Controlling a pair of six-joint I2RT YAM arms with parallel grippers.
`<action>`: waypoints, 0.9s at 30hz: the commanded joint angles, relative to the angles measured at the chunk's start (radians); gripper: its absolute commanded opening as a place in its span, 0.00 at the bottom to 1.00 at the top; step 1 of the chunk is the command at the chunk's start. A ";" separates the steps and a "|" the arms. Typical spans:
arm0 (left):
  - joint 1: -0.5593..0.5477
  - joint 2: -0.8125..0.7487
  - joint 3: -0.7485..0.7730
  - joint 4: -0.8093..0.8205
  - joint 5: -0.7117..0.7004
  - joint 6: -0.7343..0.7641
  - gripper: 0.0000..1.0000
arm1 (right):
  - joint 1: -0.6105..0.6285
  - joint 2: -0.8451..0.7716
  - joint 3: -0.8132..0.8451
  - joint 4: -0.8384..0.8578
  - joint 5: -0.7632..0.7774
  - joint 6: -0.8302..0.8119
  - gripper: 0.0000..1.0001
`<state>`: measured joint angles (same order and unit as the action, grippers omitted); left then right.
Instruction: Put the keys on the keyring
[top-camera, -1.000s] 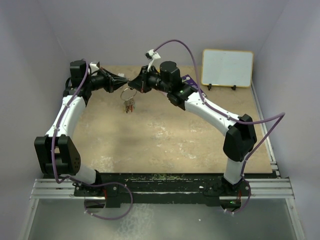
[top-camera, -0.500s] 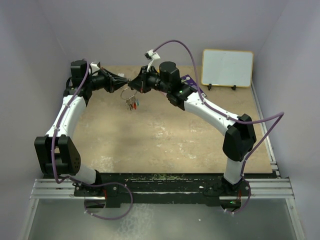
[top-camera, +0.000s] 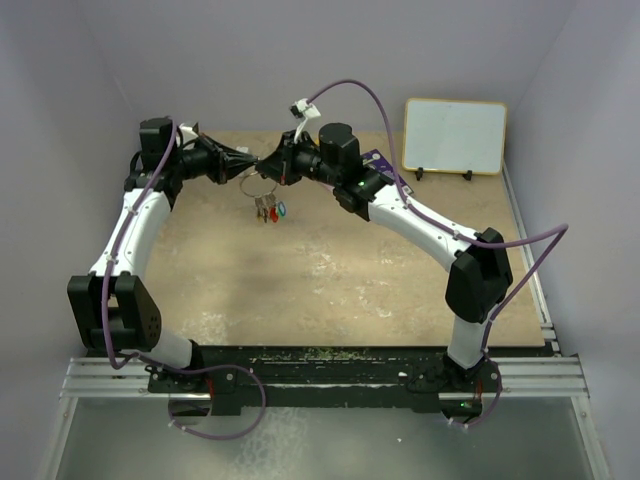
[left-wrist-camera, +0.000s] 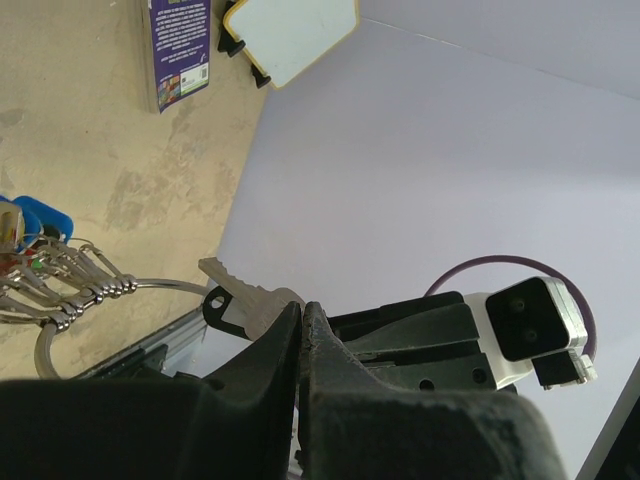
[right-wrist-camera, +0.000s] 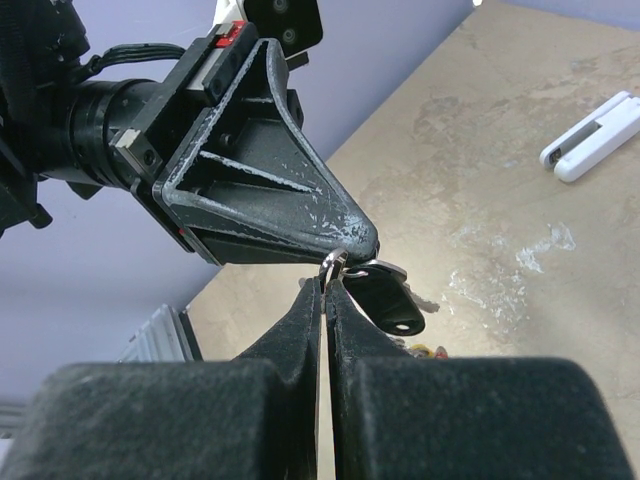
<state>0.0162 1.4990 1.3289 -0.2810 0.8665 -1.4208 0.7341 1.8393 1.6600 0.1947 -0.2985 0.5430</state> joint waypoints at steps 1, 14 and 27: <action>-0.010 -0.053 0.061 -0.009 0.024 -0.012 0.04 | -0.003 -0.042 -0.003 0.060 0.018 -0.013 0.00; -0.013 -0.060 0.074 -0.030 0.028 -0.006 0.04 | -0.003 -0.028 0.006 0.055 -0.004 -0.005 0.00; -0.017 -0.062 0.078 -0.038 0.032 -0.005 0.04 | -0.004 -0.006 0.018 0.053 -0.046 0.006 0.00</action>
<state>0.0162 1.4933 1.3506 -0.3256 0.8570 -1.4136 0.7338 1.8393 1.6600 0.1959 -0.3115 0.5434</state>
